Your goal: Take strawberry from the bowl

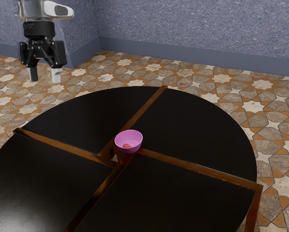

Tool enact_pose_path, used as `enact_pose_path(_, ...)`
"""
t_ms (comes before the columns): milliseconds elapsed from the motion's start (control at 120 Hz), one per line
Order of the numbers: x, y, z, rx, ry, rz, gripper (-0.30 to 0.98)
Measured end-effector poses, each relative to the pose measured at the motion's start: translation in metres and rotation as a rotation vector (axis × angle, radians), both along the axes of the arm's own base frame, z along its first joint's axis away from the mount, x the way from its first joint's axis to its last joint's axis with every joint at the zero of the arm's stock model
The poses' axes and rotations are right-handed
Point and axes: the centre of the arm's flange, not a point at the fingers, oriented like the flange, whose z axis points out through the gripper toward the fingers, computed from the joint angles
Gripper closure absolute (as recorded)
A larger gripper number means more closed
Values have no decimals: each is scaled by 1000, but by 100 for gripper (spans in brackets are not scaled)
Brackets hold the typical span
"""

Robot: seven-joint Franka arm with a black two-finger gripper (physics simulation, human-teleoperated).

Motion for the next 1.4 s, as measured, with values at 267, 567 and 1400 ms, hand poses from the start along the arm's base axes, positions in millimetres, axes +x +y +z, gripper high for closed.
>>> enact_pose_path(267, 157, 30, -128, 55, -89, 157, 2)
enact_pose_path(567, 225, 7, -285, -99, -26, 330, 3)
enact_pose_path(1400, 246, -2, -400, 103, 116, 852, 47)
